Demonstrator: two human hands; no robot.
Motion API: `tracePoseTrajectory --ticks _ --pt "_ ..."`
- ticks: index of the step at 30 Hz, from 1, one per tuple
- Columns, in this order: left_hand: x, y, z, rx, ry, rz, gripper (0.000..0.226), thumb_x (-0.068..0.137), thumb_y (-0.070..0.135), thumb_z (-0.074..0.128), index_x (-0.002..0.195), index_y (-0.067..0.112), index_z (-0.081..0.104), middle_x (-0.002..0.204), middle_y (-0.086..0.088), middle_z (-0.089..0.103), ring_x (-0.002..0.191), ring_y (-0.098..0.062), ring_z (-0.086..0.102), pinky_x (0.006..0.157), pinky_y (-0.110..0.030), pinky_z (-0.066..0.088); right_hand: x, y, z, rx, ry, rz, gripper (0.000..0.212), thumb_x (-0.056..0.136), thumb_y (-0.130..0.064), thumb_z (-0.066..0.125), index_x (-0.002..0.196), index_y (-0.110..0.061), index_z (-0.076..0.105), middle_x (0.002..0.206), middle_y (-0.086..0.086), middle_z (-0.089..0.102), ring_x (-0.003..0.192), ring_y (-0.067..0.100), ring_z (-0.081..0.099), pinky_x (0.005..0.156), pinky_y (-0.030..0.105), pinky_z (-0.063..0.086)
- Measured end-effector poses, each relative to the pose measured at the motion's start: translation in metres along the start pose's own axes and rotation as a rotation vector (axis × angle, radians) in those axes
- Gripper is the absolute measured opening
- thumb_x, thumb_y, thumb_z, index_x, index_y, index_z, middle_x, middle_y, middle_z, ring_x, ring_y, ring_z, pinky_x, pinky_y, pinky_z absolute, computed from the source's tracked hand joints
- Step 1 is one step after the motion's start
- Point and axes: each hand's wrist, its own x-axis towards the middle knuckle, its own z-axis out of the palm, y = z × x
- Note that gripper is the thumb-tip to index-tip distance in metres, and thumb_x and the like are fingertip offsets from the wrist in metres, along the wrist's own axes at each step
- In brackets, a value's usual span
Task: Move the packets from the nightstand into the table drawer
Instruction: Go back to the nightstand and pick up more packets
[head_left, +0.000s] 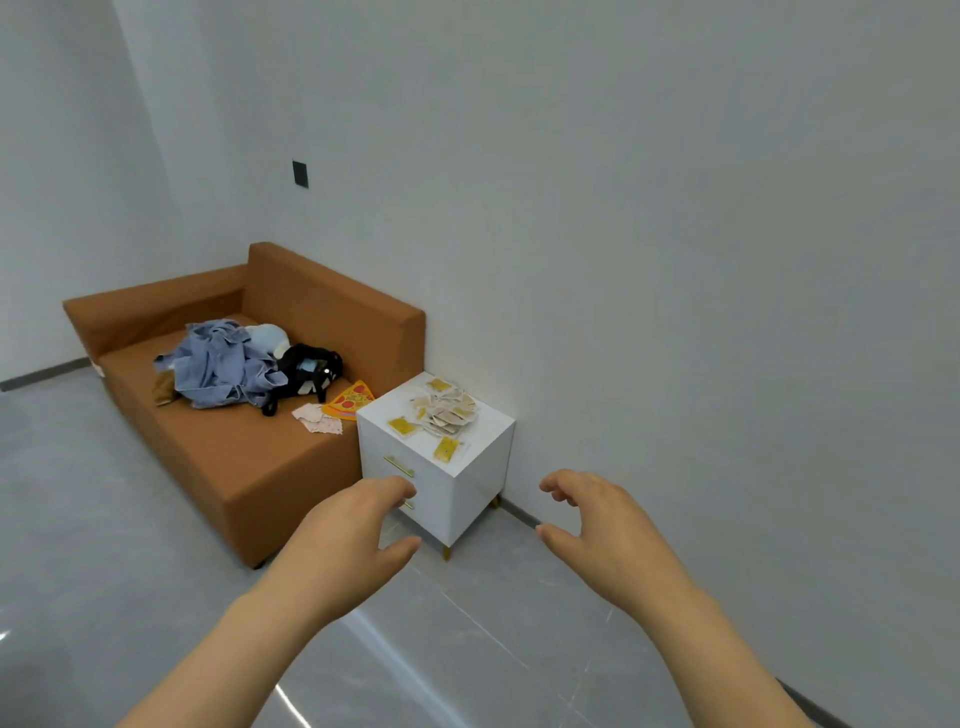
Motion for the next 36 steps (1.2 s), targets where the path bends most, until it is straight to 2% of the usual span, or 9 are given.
tracePoseTrajectory --ticks 6,13,25,28,33,36 --pt "0.091 -0.046 0.005 0.011 0.000 -0.034 0.047 0.086 0.040 0.061 0.130 0.030 0.047 0.126 0.014 0.054 0.112 -0.003 0.052 0.091 -0.016 0.041 0.101 0.018 0.025 0.019 -0.033 0.009 0.044 0.090 -0.032 0.059 0.133 -0.027 0.048 0.129 -0.009 0.053 0.116 0.003 0.049 0.090 0.014 0.036" --pt "0.207 -0.093 0.010 0.056 -0.056 -0.087 0.045 0.086 0.041 0.060 0.128 0.030 0.047 0.124 0.012 0.054 0.109 -0.003 0.053 0.080 -0.013 0.036 0.233 0.047 0.049 0.063 -0.071 0.056 0.046 0.088 -0.030 0.060 0.132 -0.026 0.049 0.129 -0.007 0.054 0.118 0.007 0.050 0.096 0.021 0.041" --pt "0.364 -0.193 0.031 -0.008 -0.147 -0.156 0.045 0.085 0.038 0.062 0.127 0.027 0.050 0.124 0.011 0.055 0.109 -0.004 0.053 0.080 -0.014 0.036 0.409 0.064 0.099 0.065 -0.177 0.140 0.043 0.085 -0.030 0.063 0.126 -0.027 0.053 0.121 -0.007 0.057 0.113 0.009 0.053 0.088 0.021 0.042" --pt "0.407 -0.229 0.035 -0.024 -0.190 -0.154 0.045 0.084 0.038 0.062 0.127 0.028 0.051 0.124 0.011 0.056 0.109 -0.006 0.054 0.084 -0.018 0.041 0.450 0.062 0.115 0.076 -0.165 0.194 0.041 0.085 -0.031 0.062 0.125 -0.027 0.054 0.119 -0.007 0.058 0.112 0.009 0.053 0.089 0.023 0.044" --pt "0.482 -0.288 0.030 -0.036 -0.247 -0.121 0.044 0.083 0.039 0.061 0.125 0.030 0.052 0.123 0.011 0.057 0.098 -0.007 0.060 0.086 -0.028 0.048 0.516 0.051 0.139 0.100 -0.185 0.314 0.039 0.085 -0.031 0.063 0.123 -0.026 0.055 0.119 -0.004 0.059 0.108 0.010 0.055 0.087 0.023 0.045" --pt "0.523 -0.316 0.031 -0.040 -0.294 -0.097 0.045 0.084 0.037 0.062 0.127 0.028 0.051 0.123 0.011 0.057 0.105 -0.008 0.058 0.086 -0.026 0.046 0.548 0.045 0.154 0.122 -0.195 0.385 0.039 0.086 -0.030 0.063 0.123 -0.024 0.056 0.119 -0.003 0.059 0.107 0.010 0.056 0.086 0.023 0.044"
